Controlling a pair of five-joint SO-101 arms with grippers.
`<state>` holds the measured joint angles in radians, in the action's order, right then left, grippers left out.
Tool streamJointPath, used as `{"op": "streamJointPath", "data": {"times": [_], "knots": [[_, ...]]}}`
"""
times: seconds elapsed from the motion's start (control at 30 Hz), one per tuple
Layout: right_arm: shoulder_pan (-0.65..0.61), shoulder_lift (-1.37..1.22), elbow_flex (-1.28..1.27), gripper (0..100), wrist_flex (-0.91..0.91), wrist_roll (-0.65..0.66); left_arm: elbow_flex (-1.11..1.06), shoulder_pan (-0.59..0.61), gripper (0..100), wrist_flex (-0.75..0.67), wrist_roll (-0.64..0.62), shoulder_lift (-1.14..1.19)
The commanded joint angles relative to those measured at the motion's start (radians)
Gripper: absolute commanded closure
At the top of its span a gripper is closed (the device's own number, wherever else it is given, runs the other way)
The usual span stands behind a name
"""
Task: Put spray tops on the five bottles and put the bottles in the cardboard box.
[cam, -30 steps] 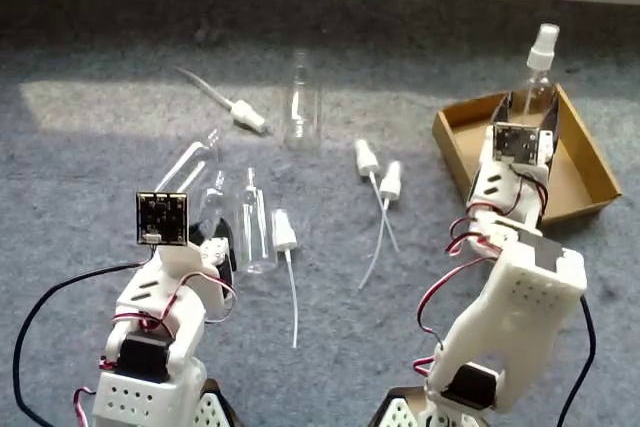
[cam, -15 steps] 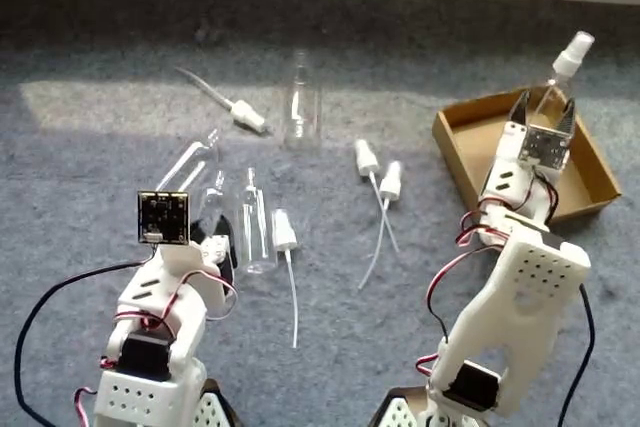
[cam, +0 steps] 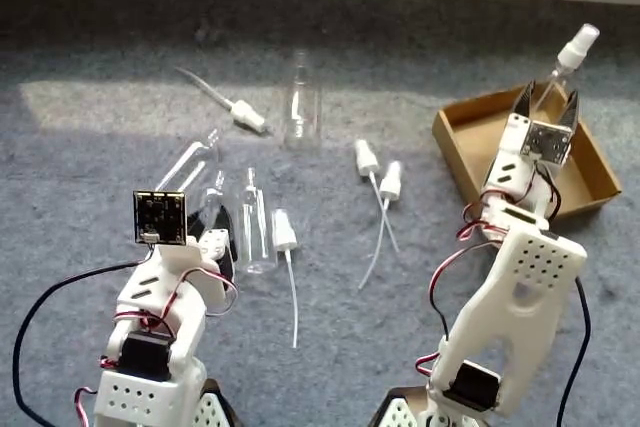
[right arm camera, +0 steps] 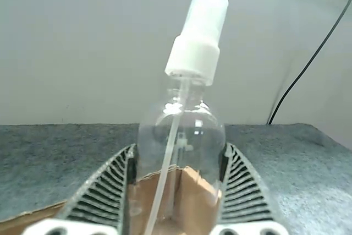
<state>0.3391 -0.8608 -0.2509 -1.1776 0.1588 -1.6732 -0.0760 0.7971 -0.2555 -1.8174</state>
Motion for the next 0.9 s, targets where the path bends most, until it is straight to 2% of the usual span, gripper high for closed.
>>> {"op": "streamJointPath", "data": {"times": [0.0, 0.57, 0.73, 0.87], "knots": [[0.005, -0.004, 0.087, 97.1, -0.022, -0.011, -0.022, 0.004, 99, -0.021, 0.015, -0.007], [-0.012, -0.027, 0.104, 96.1, -0.024, -0.005, -0.022, 0.004, 99, -0.025, 0.015, -0.007], [-0.028, -0.035, 0.097, 84.4, -0.024, -0.005, -0.022, 0.005, 99, -0.025, 0.015, -0.007], [-0.039, -0.025, 0.053, 83.8, -0.041, -0.005, -0.022, 0.005, 99, -0.026, 0.015, -0.007]]}}
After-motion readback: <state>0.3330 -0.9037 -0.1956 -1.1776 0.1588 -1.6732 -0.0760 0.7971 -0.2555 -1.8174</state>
